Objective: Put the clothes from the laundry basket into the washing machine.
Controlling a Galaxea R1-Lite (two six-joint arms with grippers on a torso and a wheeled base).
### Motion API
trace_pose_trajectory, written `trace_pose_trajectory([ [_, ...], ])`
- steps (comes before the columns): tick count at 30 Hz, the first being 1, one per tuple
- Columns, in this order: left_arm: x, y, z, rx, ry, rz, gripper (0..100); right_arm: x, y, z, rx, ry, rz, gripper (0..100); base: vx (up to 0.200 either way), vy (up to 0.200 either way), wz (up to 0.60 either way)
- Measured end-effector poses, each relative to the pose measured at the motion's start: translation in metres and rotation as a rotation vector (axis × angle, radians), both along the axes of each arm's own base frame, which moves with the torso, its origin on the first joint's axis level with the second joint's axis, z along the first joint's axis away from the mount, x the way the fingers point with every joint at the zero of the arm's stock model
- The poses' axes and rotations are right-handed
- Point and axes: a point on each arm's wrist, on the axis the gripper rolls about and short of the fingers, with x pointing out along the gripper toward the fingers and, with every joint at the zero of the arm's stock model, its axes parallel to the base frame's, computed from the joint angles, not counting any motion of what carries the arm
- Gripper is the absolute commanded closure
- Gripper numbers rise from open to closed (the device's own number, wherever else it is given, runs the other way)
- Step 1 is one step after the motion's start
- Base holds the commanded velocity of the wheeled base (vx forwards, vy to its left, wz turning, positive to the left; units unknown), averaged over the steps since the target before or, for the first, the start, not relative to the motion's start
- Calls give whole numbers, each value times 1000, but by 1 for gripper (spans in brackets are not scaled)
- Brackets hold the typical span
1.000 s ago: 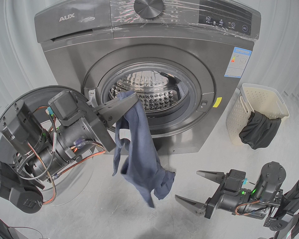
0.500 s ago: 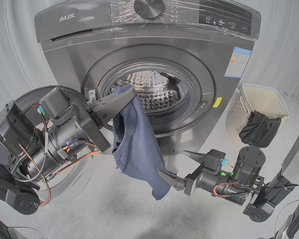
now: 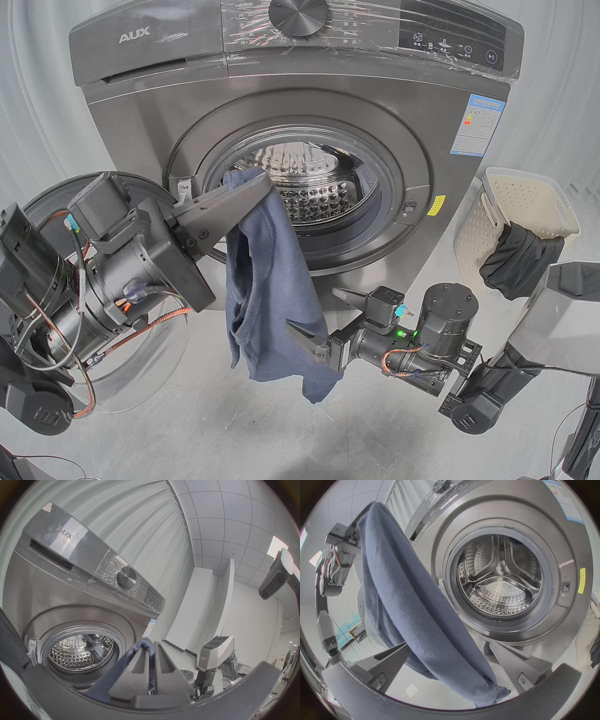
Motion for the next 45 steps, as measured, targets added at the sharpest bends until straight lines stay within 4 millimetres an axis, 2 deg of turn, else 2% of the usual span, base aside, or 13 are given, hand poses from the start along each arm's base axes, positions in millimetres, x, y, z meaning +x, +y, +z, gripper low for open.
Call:
trace_pose_trajectory([
  [12,-2,1,-1,3,1,0,100,22,24,-27,-9,-7,24,0,0,0,0],
  [23,-3,4,3,-9,-8,4,100,39,31,-48,-6,4,19,0,0,0,0],
  [24,-3,4,3,-9,-8,5,100,40,31,-49,-7,5,19,100,0,0,0],
  [33,0,7,4,-13,-5,27,100,52,17,-45,7,-10,-27,100,0,0,0],
  [40,12,15,-9,23,51,90,100,63,-5,-12,58,-68,-100,100,0,0,0],
  [45,25,21,-36,96,132,139,100,65,-14,16,110,-120,-145,100,0,0,0],
])
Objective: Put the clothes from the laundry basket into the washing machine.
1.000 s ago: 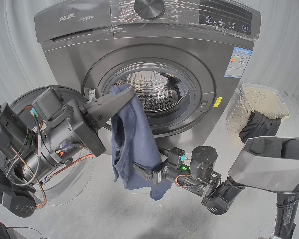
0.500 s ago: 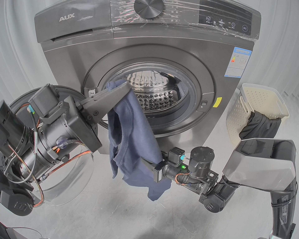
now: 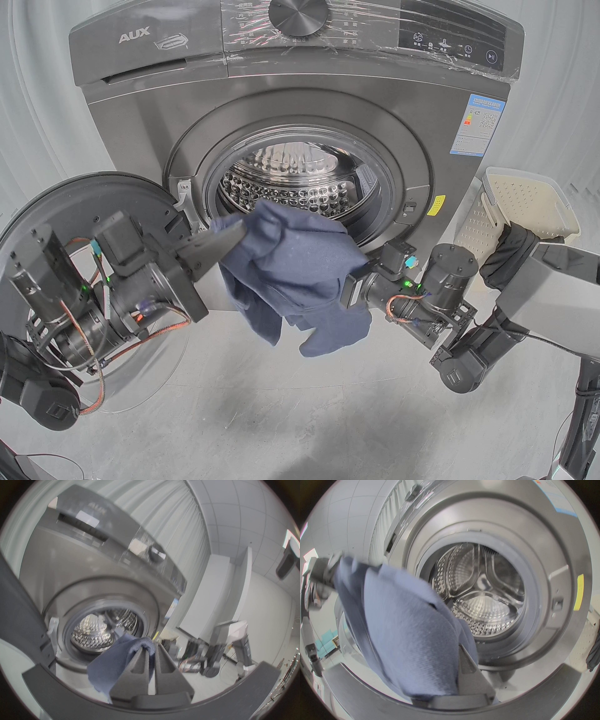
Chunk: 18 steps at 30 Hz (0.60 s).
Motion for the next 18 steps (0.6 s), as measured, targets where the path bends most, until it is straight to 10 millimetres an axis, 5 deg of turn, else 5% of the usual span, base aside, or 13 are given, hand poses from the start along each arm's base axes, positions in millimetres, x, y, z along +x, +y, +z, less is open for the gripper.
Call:
trace_pose_trajectory([
  [11,8,1,-72,229,160,6,100,-11,3,37,76,-70,2,100,0,0,0],
  [18,14,0,-93,271,192,2,100,-14,4,43,85,-79,6,100,0,0,0],
])
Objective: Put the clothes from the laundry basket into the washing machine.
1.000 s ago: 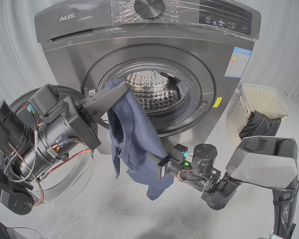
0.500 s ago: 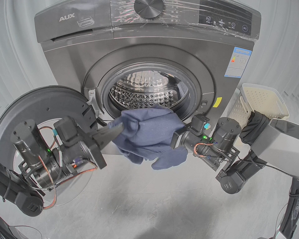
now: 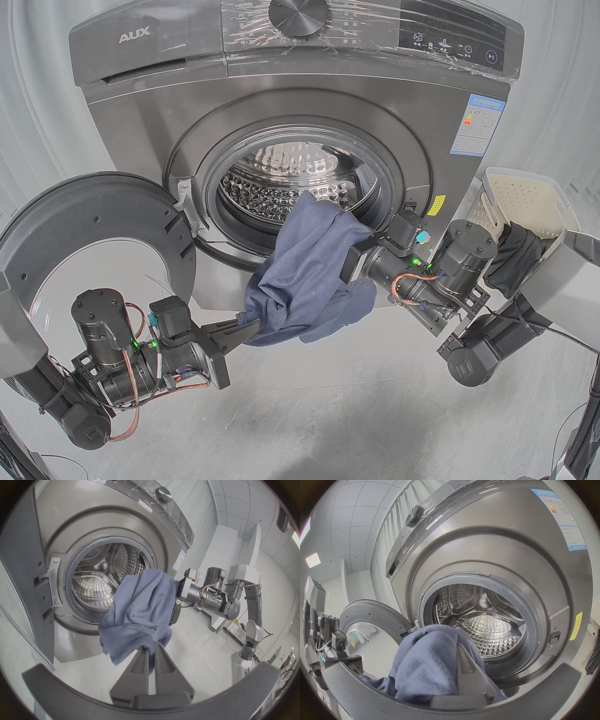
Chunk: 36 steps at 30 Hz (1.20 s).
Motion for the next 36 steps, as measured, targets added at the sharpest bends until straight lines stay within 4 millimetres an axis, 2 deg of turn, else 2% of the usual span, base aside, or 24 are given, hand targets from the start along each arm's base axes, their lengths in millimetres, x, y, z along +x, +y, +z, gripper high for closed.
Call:
trace_pose_trajectory([
  [4,4,-2,-6,-9,-18,1,100,-1,0,2,2,-1,1,100,0,0,0],
  [5,5,-2,-7,-9,-20,2,0,-2,0,3,4,-2,2,100,0,0,0],
  [12,5,-3,-19,10,24,0,0,-4,1,9,10,-11,6,100,0,0,0],
  [21,-9,-5,-38,81,82,-37,0,-2,1,14,21,-23,-3,100,0,0,0],
  [31,-20,-4,-40,104,99,-66,0,0,-3,14,25,-20,-27,100,0,0,0],
  [36,-25,-3,-47,147,100,-86,0,4,-5,19,30,-29,-36,100,0,0,0],
])
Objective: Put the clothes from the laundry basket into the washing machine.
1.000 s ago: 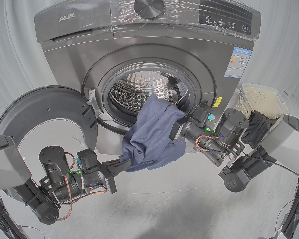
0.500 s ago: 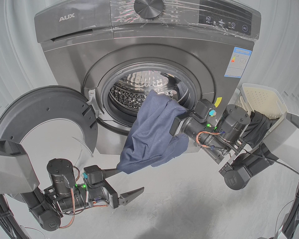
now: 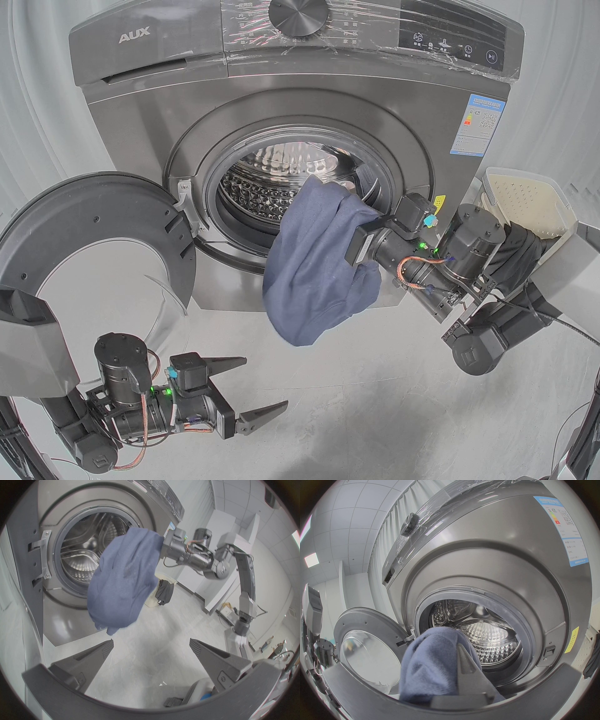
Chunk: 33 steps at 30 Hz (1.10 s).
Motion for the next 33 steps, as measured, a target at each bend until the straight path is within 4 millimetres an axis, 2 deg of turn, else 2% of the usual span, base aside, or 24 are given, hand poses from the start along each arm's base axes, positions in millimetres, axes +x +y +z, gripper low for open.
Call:
trace_pose_trajectory([
  [4,-5,2,-8,43,1,-28,0,0,-2,5,0,-2,-3,100,0,0,0],
  [8,1,-2,-7,26,-21,-32,0,-5,1,8,3,-7,10,100,0,0,0],
  [23,66,-41,15,-156,-153,38,0,-25,20,0,-16,25,66,100,0,0,0],
  [33,67,-56,16,-180,-163,4,0,-26,25,-8,-30,45,72,100,0,0,0],
])
